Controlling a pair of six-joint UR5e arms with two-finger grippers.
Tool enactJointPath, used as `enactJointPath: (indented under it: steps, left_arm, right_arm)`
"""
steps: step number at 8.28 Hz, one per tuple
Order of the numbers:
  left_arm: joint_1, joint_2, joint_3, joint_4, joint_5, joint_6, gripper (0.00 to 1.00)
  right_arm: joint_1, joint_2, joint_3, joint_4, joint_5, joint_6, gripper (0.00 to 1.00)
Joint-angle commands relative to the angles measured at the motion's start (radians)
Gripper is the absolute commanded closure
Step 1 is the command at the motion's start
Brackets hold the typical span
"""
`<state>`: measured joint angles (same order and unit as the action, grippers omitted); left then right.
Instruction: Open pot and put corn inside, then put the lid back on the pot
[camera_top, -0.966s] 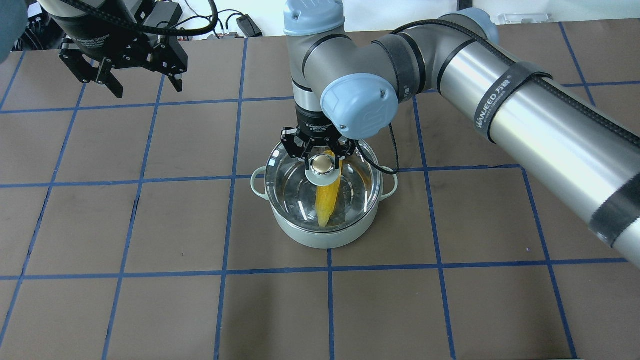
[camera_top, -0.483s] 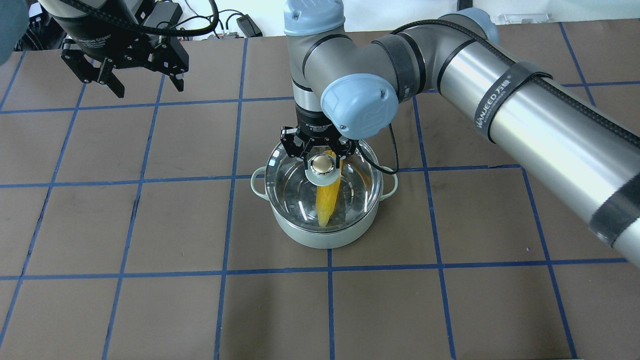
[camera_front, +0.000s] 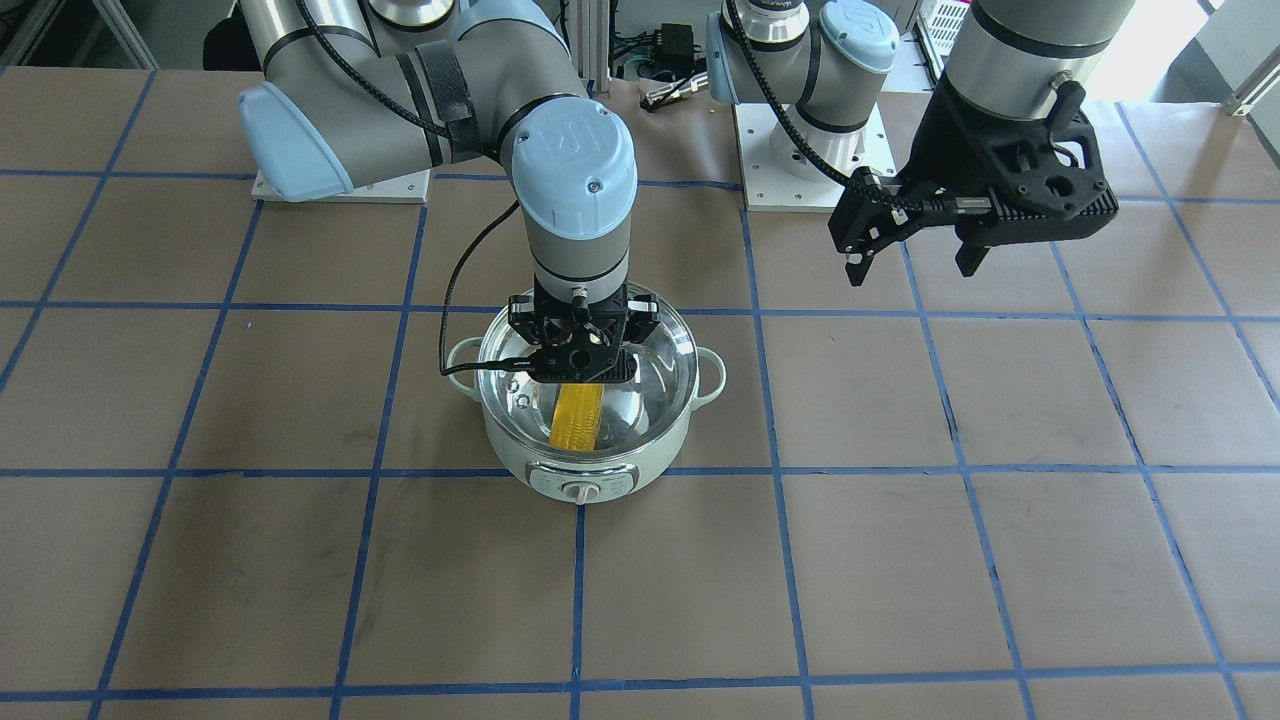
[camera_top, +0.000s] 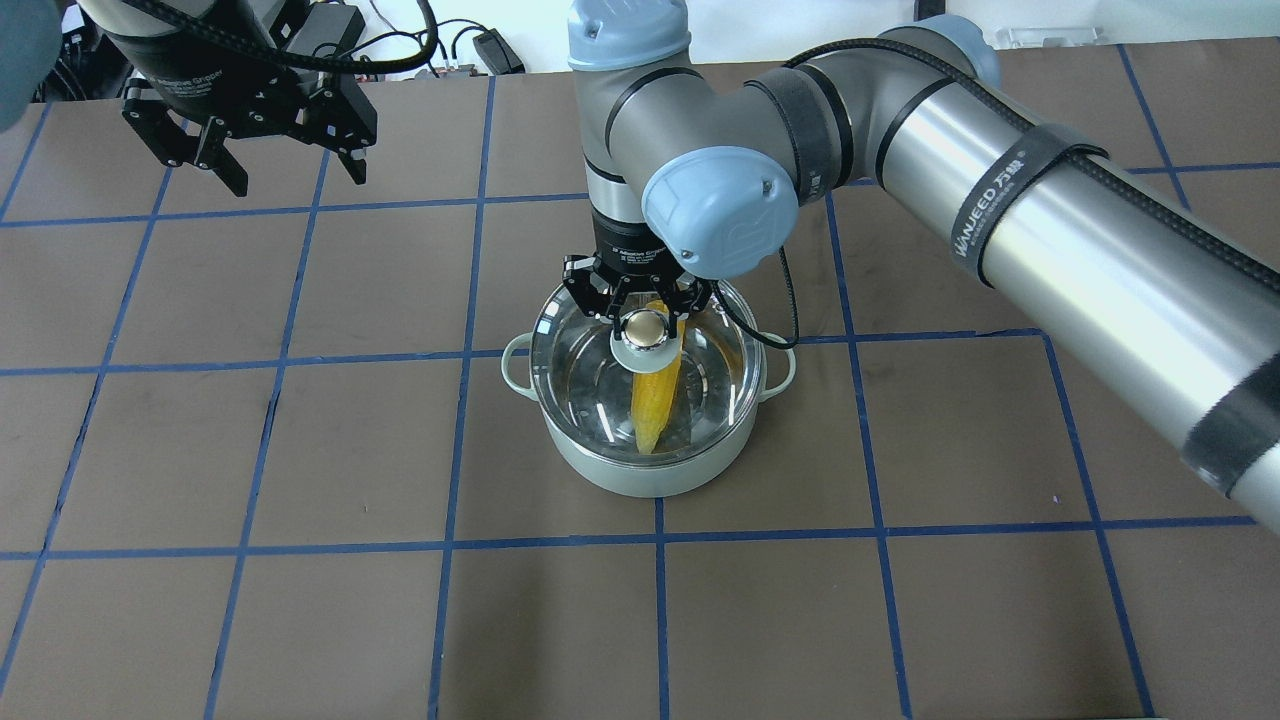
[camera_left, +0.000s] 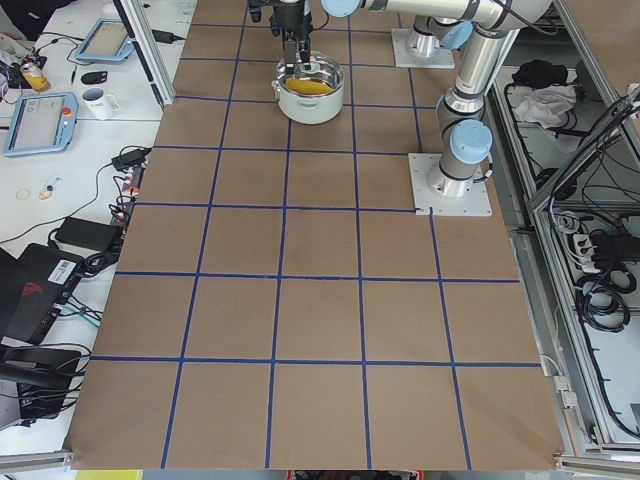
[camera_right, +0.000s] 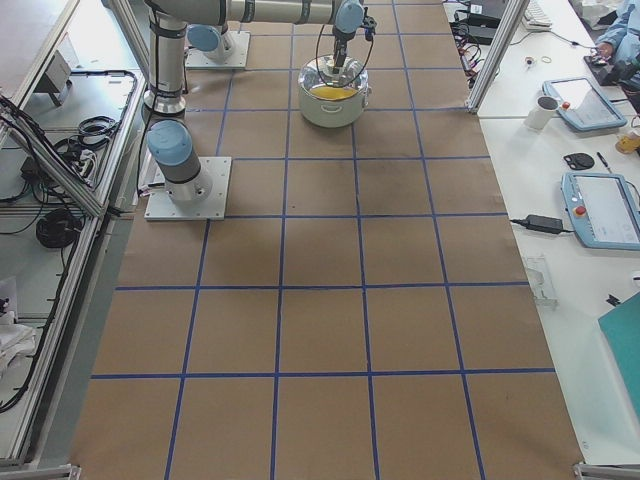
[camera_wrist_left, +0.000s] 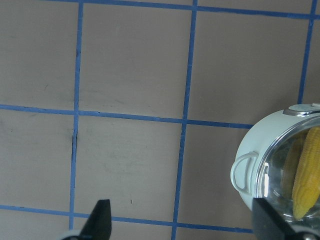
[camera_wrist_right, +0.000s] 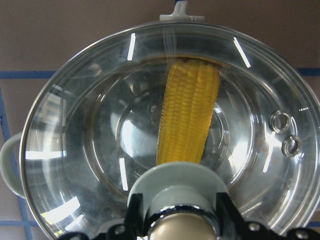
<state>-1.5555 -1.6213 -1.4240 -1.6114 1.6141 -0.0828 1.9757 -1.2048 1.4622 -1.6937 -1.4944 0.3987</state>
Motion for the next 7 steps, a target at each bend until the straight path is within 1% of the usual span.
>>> enactJointPath:
  steps: [1, 4, 5, 6, 7]
  left_arm:
    - [0.0, -0.008, 0.0, 0.001, 0.0, 0.0, 0.0]
    - [0.0, -0.014, -0.001, -0.002, 0.003, 0.0, 0.0]
    - [0.0, -0.014, 0.0, 0.001, 0.003, 0.0, 0.0]
    - [0.0, -0.014, -0.001, 0.001, 0.003, 0.0, 0.0]
    - [0.0, -0.014, -0.001, 0.001, -0.002, 0.0, 0.0]
  right_arm:
    - [-0.001, -0.002, 0.001, 0.019, -0.001, 0.0, 0.43]
    - [-0.003, -0.004, 0.0, 0.029, 0.002, 0.0, 0.44]
    - [-0.003, -0.005, 0.0, 0.029, 0.005, 0.005, 0.43]
    - [-0.005, -0.009, 0.0, 0.025, 0.005, 0.005, 0.3]
    - [-0.015, -0.022, 0.0, 0.017, 0.005, 0.005, 0.11]
